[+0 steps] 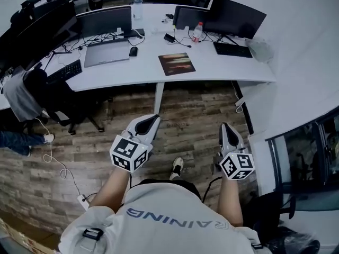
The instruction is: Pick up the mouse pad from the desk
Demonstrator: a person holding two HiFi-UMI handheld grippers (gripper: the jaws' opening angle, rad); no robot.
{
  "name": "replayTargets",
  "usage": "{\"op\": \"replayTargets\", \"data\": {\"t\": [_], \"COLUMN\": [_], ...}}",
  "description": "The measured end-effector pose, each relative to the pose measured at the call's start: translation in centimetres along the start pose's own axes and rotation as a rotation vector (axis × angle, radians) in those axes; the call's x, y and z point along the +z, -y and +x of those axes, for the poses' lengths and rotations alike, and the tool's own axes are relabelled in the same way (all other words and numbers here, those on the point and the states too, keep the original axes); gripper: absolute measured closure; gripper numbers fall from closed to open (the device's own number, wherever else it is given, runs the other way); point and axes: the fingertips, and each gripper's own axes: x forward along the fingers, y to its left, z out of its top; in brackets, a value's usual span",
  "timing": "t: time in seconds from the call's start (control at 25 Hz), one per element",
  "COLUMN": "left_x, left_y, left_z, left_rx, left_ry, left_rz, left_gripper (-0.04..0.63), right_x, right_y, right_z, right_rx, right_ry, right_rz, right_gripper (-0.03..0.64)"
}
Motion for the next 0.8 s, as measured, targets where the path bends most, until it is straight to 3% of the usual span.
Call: {"op": "replayTargets", "data": {"t": [0.32,0.8], "left_x": [2.7,2.4], "left_y": [-2.2,-1.2], "left_z": [5.3,18.1], "left_rx": [0.098,0.194], "left_ry": [-0.006,-0.076], "left_rz": [0.027,0.057], "left_gripper": [0.594,0.594], "right_x": [2.2,-0.1], "right_y": [3.3,16.0], "right_z": [7.8,14.9], "right_rx": [0.119,0.170], "right_ry": [-0.001,-0.062], "right_rz": [0.004,0.088], "right_gripper": [0.603,0.603]}}
